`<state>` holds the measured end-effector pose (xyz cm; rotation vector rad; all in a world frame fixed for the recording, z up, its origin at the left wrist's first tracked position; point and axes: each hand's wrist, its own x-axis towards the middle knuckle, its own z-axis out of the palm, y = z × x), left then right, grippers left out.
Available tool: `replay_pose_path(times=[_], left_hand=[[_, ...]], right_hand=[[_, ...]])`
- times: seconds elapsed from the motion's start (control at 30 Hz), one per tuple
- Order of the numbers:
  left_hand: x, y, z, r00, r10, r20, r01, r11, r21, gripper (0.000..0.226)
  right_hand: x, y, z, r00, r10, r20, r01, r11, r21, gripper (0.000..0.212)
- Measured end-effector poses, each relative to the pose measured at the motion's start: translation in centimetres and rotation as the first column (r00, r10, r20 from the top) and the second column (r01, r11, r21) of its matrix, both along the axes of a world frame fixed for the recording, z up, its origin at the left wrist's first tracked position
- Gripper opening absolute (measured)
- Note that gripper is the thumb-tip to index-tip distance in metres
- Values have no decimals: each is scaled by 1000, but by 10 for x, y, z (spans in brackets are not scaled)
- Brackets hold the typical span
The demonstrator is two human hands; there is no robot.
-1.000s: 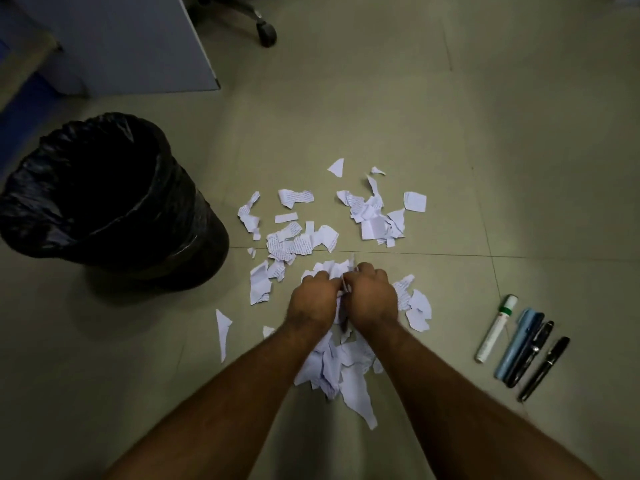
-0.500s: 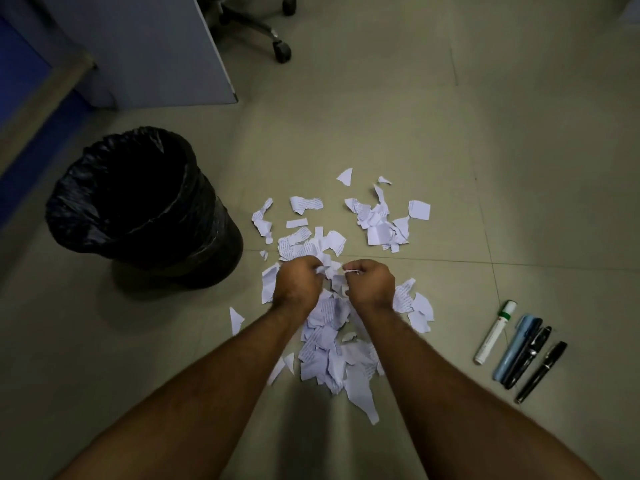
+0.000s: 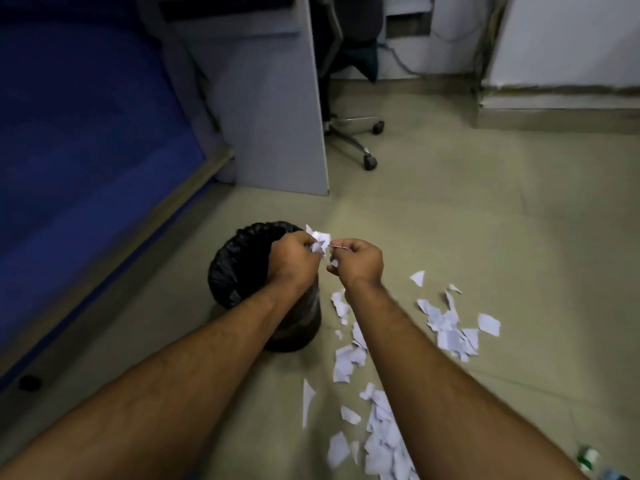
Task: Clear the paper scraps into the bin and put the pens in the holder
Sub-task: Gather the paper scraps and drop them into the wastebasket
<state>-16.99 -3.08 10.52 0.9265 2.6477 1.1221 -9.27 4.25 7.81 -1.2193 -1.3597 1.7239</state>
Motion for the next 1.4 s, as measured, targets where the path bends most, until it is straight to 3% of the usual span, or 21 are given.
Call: replay_pose_path(times=[0.13,0.23,0.4,0.47,0.57,0.8,1.0,1.13,1.27,1.4], left_hand=[[-60,-36,0,991,126,-37,-127,991,-46,10],[-84,-58,-19,994,110,6,-107,980,-167,12],[-100,-67,-42,998,-3,57,23,932,-362,20],[-96,-67,-41,999,-25,43,40,925,-379,25],[-88,-62,-33,999,-38,16,41,940,-338,26],[-31,-32,-3,995,-68,70,81,976,-201,24],[47,-13,-28,985,-99,144,128,969,-210,26],[115,-7,-104,937,-228,263,326,841,-432,28],[176,-29,-179,853,-392,345,522,637,-567,51],[205,-62,-240,823,-466,325,533,436,-725,101]], right_hand=[[-67,-28,2,970,152,188,-186,966,180,12],[-86,-47,-4,893,283,349,-385,884,266,10],[-94,-51,-21,744,370,556,-575,779,252,42],[-95,-50,-19,740,349,576,-574,773,269,50],[-89,-50,-11,795,290,532,-506,800,321,44],[-30,-40,-1,956,96,277,-194,917,349,23],[45,-26,-27,966,53,254,-133,942,307,22],[136,-22,-98,880,-59,471,-111,939,325,25],[221,-36,-192,731,89,677,-319,921,224,33],[256,-63,-251,486,12,874,-516,811,276,50]])
